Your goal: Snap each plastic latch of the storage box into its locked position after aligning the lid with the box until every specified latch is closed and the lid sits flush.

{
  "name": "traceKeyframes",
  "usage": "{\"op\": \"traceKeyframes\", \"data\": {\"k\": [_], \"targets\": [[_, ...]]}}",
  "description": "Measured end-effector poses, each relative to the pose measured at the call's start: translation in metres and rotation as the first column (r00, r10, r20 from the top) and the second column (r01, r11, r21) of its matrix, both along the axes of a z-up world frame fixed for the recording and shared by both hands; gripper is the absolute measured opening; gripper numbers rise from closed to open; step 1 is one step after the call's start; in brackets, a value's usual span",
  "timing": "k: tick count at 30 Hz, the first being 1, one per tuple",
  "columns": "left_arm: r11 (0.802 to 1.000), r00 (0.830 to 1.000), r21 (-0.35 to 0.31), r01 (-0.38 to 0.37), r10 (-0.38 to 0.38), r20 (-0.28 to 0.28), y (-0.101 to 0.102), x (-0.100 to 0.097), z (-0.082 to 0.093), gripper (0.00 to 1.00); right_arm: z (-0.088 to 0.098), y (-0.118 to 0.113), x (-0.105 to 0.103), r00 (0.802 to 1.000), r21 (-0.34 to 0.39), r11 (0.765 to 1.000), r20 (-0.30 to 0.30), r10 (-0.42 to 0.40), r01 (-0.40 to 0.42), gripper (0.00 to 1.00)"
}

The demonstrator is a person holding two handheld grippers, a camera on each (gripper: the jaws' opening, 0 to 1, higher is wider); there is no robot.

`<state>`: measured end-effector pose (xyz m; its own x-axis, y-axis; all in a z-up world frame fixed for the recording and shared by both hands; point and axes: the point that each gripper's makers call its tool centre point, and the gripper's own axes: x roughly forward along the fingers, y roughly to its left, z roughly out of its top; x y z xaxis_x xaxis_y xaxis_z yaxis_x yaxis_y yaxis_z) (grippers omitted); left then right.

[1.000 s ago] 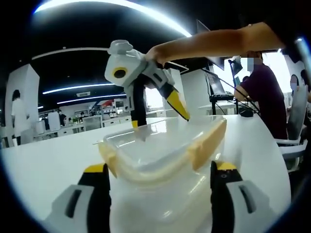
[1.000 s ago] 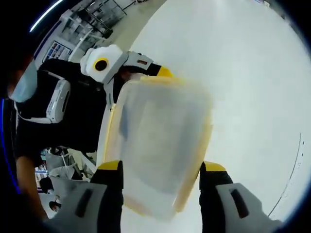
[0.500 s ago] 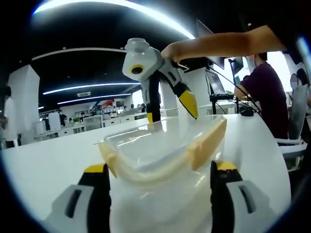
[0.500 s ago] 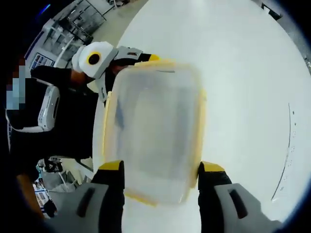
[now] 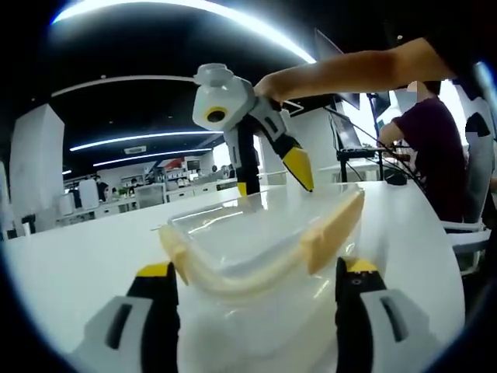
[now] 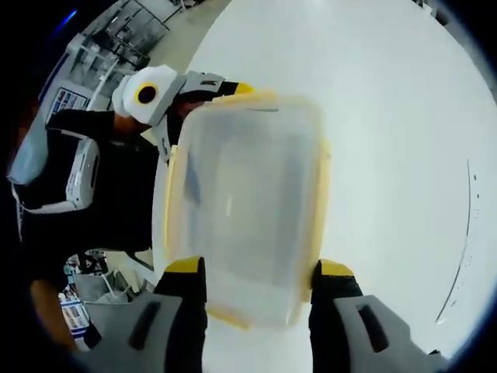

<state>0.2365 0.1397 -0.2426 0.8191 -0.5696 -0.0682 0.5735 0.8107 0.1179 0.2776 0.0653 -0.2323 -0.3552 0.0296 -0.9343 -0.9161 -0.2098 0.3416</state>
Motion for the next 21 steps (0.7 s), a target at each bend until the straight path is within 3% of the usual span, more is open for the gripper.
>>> {"op": "traceKeyframes", "data": {"k": [16, 21], "targets": [[1.0, 1.0, -0.011, 0.01, -0.01, 0.012, -0.002, 0.0028, 0.0006, 0.85, -0.0007, -0.0003, -0.0018, 0.999, 0.072, 0.997, -0.034, 0.001, 0.002, 0.59], [1.0, 1.0, -0.001, 0.014, -0.014, 0.019, -0.0043, -0.0003, 0.0, 0.85, 0.0023, 0.007, 0.0025, 0.998, 0.181, 0.982, 0.017, 0.058, -0.06, 0.62]]}}
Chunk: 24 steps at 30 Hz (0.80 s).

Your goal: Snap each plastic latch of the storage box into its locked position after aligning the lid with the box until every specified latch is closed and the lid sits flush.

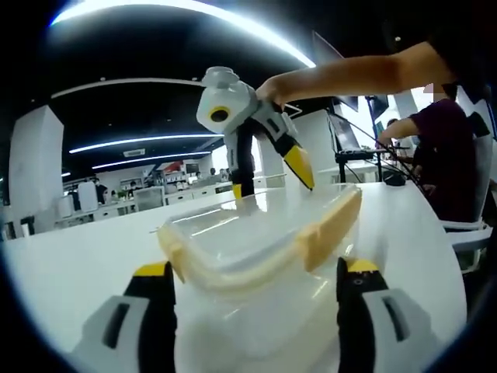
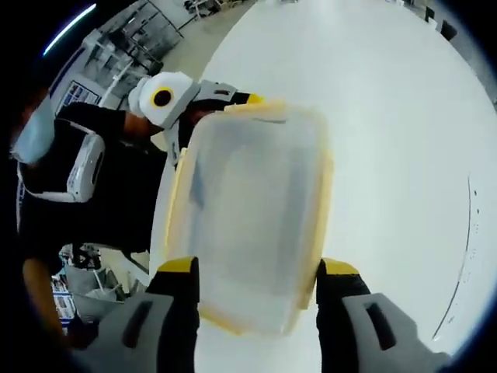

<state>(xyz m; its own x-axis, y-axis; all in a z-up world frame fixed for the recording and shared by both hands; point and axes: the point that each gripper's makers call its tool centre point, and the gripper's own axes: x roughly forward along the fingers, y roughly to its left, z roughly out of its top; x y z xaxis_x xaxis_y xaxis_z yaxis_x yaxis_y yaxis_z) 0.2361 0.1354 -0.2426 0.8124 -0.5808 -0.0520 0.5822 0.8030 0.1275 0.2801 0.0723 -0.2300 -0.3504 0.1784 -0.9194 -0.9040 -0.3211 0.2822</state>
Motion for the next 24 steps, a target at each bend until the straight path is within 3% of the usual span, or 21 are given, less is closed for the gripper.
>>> {"op": "traceKeyframes", "data": {"k": [2, 4, 10, 16, 24], "targets": [[0.999, 1.0, 0.032, 0.008, -0.008, 0.002, 0.001, -0.001, -0.003, 0.84, 0.0, 0.003, 0.003, 0.999, 0.057, 0.998, 0.03, -0.023, 0.021, 0.71], [0.999, 1.0, 0.045, 0.009, -0.009, 0.008, -0.001, -0.003, -0.003, 0.85, 0.001, 0.001, -0.002, 0.999, 0.085, 0.996, 0.006, -0.037, 0.036, 0.8], [0.997, 1.0, 0.07, 0.009, -0.01, 0.012, 0.0, 0.0, -0.005, 0.85, 0.001, 0.002, -0.007, 0.998, 0.136, 0.989, 0.001, -0.059, 0.058, 0.8], [0.995, 1.0, 0.101, 0.013, -0.015, 0.015, 0.003, 0.0, -0.007, 0.87, 0.008, 0.013, -0.015, 0.996, 0.245, 0.966, -0.012, -0.083, 0.083, 0.84], [0.997, 0.999, 0.07, 0.044, -0.044, -0.003, -0.002, -0.006, -0.006, 0.94, 0.021, 0.019, -0.019, 0.98, 0.398, 0.899, -0.001, -0.197, 0.181, 0.88]]}}
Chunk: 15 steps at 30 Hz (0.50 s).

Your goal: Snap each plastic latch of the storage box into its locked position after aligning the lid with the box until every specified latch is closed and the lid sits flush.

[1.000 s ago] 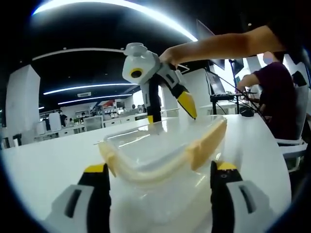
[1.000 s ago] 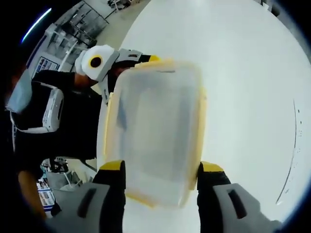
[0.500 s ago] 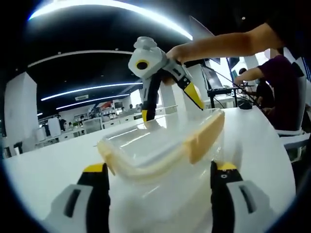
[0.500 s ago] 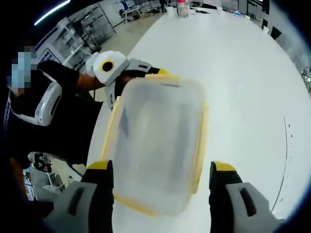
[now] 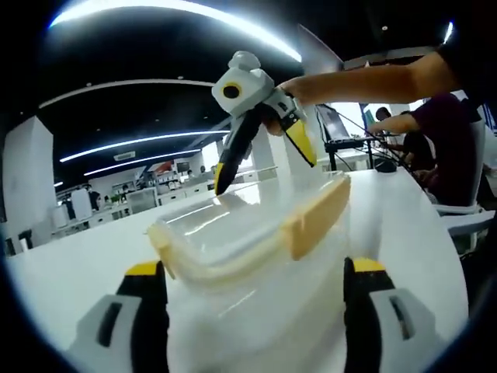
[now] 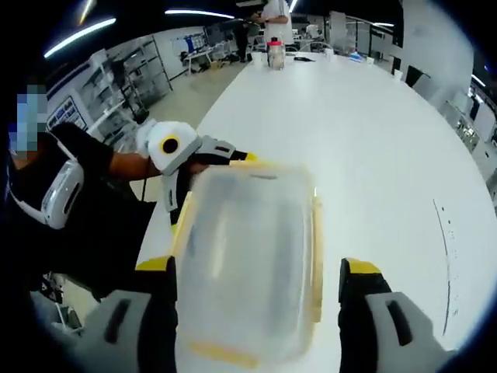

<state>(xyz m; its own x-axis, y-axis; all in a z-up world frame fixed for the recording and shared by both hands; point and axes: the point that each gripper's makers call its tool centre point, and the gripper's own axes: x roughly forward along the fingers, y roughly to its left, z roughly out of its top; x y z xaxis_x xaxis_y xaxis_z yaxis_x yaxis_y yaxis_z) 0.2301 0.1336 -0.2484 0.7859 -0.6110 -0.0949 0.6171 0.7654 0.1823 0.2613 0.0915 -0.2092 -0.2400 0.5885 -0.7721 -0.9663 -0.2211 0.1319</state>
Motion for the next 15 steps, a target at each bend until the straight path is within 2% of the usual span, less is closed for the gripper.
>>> {"op": "traceKeyframes", "data": {"k": [6, 8, 11, 15], "targets": [[1.0, 1.0, -0.016, 0.024, -0.024, -0.01, -0.003, -0.008, 0.0, 1.0, 0.017, -0.004, 0.018, 0.994, 0.13, 0.987, 0.04, -0.104, 0.098, 0.91], [1.0, 1.0, -0.016, 0.023, -0.023, -0.009, -0.003, -0.01, 0.0, 1.0, 0.023, -0.004, 0.022, 0.988, 0.198, 0.972, 0.055, -0.141, 0.128, 0.91], [0.999, 1.0, -0.032, 0.022, -0.022, -0.007, -0.002, -0.011, 0.003, 0.99, 0.028, -0.008, 0.029, 0.976, 0.264, 0.946, 0.064, -0.21, 0.187, 0.92], [0.997, 0.999, -0.075, 0.011, -0.008, 0.033, 0.003, -0.011, 0.015, 0.99, 0.033, -0.015, 0.026, 0.96, 0.328, 0.916, 0.074, -0.268, 0.231, 0.99]]}}
